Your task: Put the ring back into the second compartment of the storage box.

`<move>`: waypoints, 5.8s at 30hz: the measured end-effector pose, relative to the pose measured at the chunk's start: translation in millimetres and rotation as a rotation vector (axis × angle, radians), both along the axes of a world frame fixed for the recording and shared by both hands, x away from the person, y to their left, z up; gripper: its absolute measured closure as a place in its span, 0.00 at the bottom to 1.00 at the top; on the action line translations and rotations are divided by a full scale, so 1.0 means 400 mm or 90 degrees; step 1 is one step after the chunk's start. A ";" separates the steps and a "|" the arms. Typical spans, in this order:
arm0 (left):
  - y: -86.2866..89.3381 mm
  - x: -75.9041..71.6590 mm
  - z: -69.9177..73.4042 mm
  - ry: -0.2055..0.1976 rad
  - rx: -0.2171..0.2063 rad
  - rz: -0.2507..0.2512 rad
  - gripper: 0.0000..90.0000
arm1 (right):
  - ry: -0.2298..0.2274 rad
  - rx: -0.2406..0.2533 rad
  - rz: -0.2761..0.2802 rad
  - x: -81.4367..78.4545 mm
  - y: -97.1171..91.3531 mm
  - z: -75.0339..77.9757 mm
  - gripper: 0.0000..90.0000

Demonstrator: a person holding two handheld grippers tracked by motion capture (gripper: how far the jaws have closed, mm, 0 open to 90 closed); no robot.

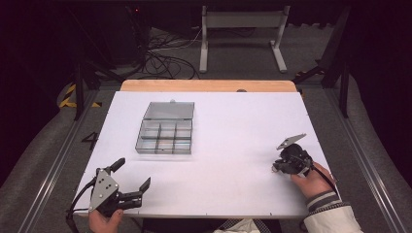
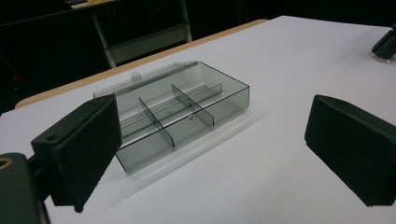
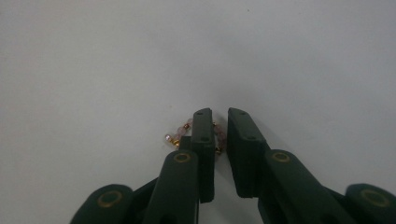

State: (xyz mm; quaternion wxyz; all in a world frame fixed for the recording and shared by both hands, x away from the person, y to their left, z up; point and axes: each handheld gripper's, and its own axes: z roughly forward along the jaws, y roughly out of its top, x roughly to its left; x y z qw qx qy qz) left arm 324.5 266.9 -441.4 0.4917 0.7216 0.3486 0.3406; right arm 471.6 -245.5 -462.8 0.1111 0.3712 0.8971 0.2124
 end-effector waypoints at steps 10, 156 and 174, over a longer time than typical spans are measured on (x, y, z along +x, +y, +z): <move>0.000 0.000 0.001 -0.001 0.000 -0.002 0.05 | 0.003 0.006 -0.008 -0.001 0.001 -0.002 0.96; 0.017 -0.033 0.001 -0.002 -0.004 0.023 0.05 | -0.148 0.183 0.148 0.128 0.399 0.227 0.96; 0.020 -0.031 0.002 -0.001 -0.004 0.023 0.05 | -0.144 0.183 0.160 0.156 0.485 0.221 0.96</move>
